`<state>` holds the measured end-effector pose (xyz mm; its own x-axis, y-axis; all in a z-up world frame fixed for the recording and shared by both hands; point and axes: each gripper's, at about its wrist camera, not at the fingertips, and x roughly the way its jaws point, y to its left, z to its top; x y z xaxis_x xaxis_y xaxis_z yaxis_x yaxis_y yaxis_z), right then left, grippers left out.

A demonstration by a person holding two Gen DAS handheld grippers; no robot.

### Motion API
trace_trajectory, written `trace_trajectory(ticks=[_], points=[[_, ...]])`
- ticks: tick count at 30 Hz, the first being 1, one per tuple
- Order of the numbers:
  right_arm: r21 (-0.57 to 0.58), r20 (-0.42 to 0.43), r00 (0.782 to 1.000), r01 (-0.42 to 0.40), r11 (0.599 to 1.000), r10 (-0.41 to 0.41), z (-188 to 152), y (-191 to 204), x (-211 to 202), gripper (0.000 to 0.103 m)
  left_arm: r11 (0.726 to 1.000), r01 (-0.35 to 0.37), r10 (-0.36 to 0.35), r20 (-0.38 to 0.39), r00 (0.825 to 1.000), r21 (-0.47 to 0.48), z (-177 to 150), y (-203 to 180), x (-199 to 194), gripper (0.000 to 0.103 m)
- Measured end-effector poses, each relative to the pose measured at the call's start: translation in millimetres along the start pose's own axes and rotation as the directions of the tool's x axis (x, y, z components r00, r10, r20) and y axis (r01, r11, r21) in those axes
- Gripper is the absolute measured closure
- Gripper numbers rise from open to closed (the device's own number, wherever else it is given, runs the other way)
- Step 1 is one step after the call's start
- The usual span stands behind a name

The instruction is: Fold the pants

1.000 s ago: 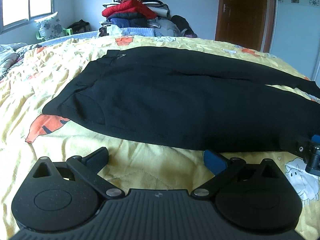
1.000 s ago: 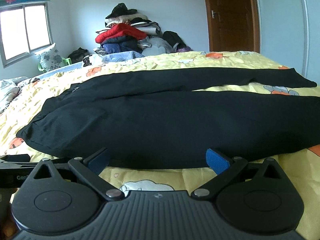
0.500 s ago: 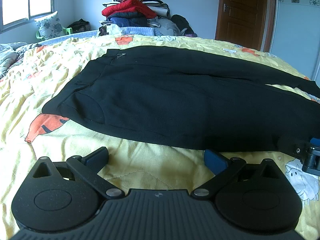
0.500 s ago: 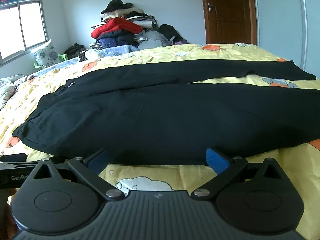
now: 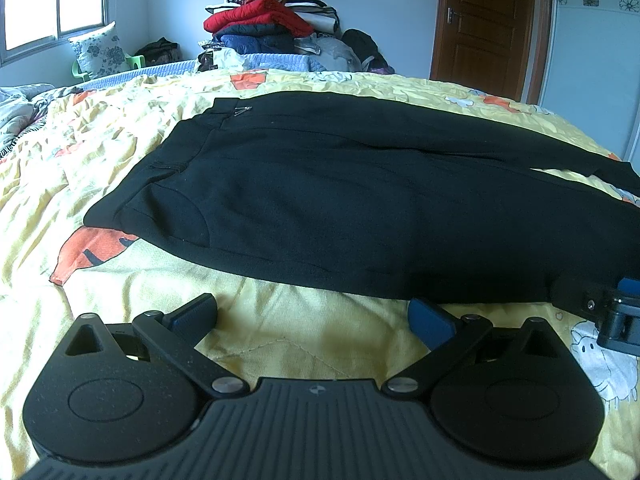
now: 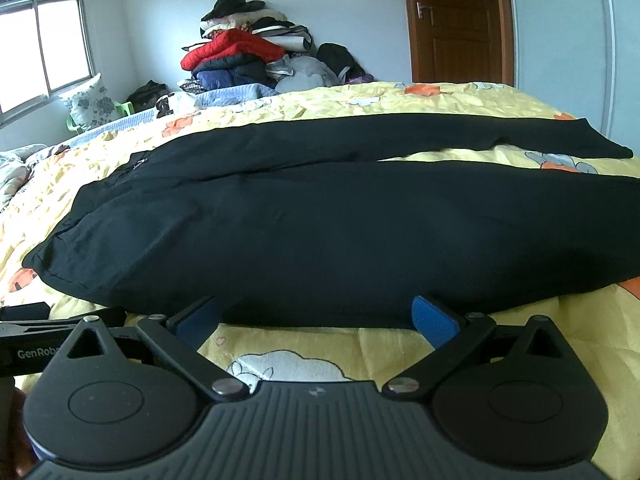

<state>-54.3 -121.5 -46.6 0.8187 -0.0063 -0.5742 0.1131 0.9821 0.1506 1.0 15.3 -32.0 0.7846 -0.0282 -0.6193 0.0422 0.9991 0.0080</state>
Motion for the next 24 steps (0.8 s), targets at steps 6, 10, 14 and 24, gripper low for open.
trace_trajectory(ticks=[6,10,14,24], points=[[-0.013,-0.008,1.0,0.011,1.0,-0.011,-1.0,2.1,2.0,0.0,1.0,0.0,0.0,0.0,1.0,0.0,0.1,-0.1,0.0,0.0],[-0.016,-0.009,1.0,0.013,1.0,-0.013,-1.9,2.6,2.3,0.0,1.0,0.0,0.0,0.0,1.0,0.0,0.1,-0.1,0.0,0.0],[-0.017,-0.009,1.0,0.014,1.0,-0.014,-1.9,2.8,2.3,0.0,1.0,0.0,0.0,0.0,1.0,0.0,0.1,0.0,0.0,0.0],[-0.035,-0.019,0.999,0.025,0.999,-0.026,-2.1,5.4,3.2,0.0,1.0,0.022,-0.022,0.01,1.0,-0.022,-1.1,3.7,-2.0,0.001]])
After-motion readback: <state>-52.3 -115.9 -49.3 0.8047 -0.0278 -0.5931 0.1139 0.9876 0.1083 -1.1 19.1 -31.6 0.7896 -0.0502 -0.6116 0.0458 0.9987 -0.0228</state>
